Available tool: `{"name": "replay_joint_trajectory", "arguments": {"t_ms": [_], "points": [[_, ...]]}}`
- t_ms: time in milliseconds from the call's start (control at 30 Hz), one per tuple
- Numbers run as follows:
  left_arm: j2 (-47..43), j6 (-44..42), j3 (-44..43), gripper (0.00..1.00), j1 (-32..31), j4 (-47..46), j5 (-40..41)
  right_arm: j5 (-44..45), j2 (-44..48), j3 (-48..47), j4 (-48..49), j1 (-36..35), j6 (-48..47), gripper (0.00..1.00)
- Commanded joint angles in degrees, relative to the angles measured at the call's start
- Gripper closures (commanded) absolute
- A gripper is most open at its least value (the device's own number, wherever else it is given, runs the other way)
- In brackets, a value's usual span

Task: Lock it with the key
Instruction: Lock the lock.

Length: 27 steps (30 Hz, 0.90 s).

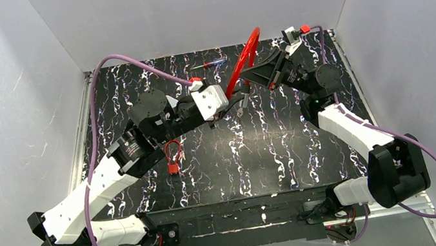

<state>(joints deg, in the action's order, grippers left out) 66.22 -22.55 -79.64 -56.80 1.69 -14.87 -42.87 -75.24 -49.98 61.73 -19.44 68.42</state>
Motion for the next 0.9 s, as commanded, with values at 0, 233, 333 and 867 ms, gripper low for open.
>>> {"name": "replay_joint_trajectory", "arguments": {"t_ms": [0,233,333,867], "points": [[-2.62,-2.33,-1.55,1.0,-0.45,-4.59,0.8,0.47,0.54,-0.03,4.45,0.37,2.34,0.99],[-2.89,-1.01,-0.51,1.0,-0.42,-3.86,-1.08,1.01,0.45,-0.16,4.51,0.37,3.39,0.99],[-2.32,0.53,-0.78,1.0,-0.43,-3.03,-1.7,1.32,0.37,-0.21,4.49,0.39,3.28,0.99],[-0.26,1.67,-0.43,1.0,-0.42,-4.98,-0.9,2.33,-0.14,0.74,10.76,0.37,9.36,0.99]]}}
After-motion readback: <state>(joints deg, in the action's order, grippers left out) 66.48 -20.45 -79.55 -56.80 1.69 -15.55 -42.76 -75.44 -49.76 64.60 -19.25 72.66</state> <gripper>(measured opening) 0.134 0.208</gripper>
